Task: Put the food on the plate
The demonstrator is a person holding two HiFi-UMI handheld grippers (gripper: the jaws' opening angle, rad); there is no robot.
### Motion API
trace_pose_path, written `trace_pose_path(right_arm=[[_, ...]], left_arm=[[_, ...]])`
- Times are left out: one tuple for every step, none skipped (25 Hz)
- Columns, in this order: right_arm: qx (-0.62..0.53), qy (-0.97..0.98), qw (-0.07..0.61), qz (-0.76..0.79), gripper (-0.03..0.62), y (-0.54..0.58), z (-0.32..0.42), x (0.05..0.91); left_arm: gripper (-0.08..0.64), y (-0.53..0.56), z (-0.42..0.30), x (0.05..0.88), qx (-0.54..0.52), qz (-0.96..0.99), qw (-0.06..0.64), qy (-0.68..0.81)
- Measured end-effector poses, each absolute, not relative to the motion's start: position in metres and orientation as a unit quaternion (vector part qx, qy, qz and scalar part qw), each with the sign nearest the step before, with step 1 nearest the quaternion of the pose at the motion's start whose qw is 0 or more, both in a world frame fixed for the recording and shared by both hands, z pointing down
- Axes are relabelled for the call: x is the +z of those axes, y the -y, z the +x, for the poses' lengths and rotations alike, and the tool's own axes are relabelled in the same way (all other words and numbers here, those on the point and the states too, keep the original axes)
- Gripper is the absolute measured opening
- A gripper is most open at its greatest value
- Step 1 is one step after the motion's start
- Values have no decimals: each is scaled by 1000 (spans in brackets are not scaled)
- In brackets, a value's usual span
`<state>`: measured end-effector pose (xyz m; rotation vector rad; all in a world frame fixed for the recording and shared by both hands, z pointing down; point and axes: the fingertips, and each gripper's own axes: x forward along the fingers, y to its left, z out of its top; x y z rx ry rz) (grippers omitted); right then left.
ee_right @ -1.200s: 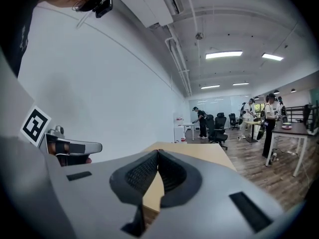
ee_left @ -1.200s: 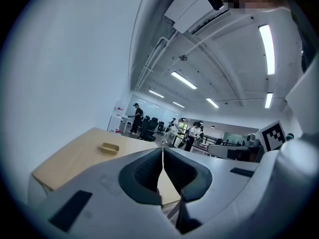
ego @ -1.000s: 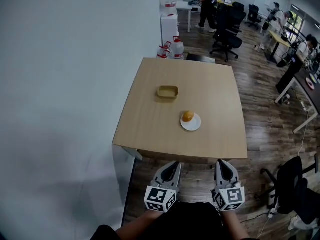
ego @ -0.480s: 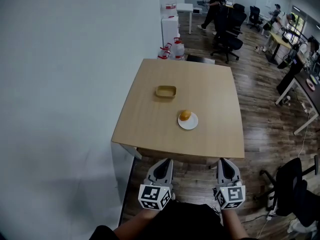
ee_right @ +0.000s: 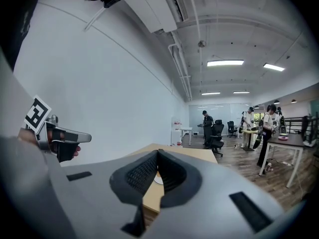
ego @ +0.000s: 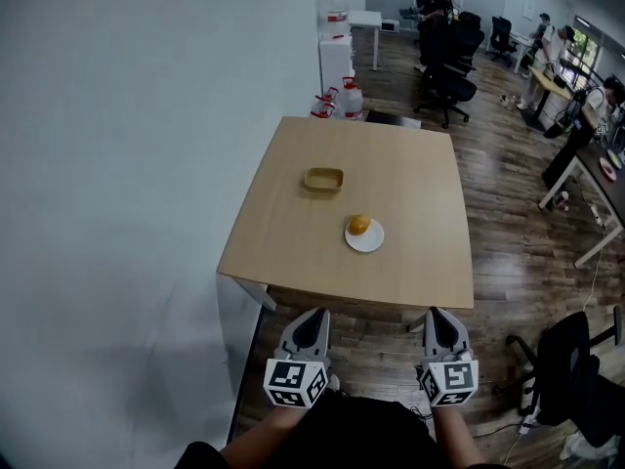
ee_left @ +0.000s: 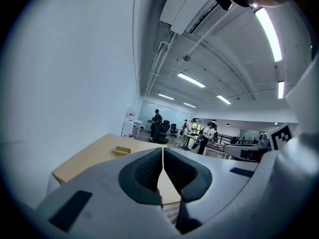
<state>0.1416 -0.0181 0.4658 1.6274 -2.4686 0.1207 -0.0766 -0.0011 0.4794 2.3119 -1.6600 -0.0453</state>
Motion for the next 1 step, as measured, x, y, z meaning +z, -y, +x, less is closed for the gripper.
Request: trace_pose_path(right_arm=[[41, 831, 90, 547, 60, 15, 145, 466]], left_arm=[[21, -2, -75, 480, -16, 802, 149, 579]])
